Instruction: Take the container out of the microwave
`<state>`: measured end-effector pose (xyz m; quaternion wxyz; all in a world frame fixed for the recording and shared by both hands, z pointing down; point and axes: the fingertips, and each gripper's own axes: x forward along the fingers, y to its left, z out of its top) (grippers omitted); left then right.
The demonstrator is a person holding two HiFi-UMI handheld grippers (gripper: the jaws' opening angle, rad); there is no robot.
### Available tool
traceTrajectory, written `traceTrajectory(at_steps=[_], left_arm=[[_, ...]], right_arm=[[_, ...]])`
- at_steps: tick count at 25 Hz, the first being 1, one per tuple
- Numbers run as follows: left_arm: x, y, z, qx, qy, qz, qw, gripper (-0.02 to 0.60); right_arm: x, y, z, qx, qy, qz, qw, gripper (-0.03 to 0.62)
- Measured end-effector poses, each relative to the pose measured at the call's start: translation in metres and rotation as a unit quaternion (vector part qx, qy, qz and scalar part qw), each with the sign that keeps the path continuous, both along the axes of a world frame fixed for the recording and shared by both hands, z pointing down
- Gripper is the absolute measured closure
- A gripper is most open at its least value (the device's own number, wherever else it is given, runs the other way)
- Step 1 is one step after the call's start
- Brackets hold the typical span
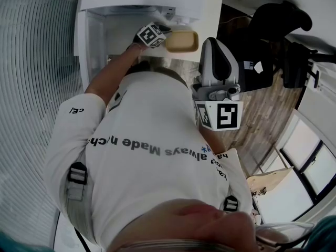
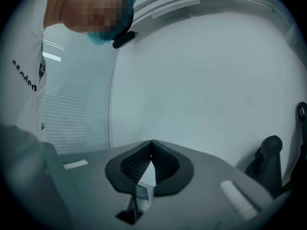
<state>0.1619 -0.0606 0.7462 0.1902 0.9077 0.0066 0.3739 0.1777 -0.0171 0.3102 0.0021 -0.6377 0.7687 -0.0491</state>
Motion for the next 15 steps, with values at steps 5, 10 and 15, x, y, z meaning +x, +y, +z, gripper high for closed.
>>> traceTrajectory(at_steps=[5, 10, 15], left_arm=[[-0.005, -0.007, -0.008, 0.016, 0.011, -0.022, 0.9996, 0.506], [-0.022, -0.018, -0.031, 0.034, 0.04, -0.08, 0.9954, 0.506], [-0.048, -0.02, -0.06, 0.063, 0.07, -0.129, 0.9871, 0.507]], right_arm=[[-0.002, 0.0, 0.0, 0.001, -0.002, -0.004, 1.0, 0.594], [-0.009, -0.001, -0.003, 0.004, -0.002, -0.011, 1.0, 0.594], [-0.017, -0.004, -0.007, 0.009, -0.003, -0.023, 1.0, 0.594]])
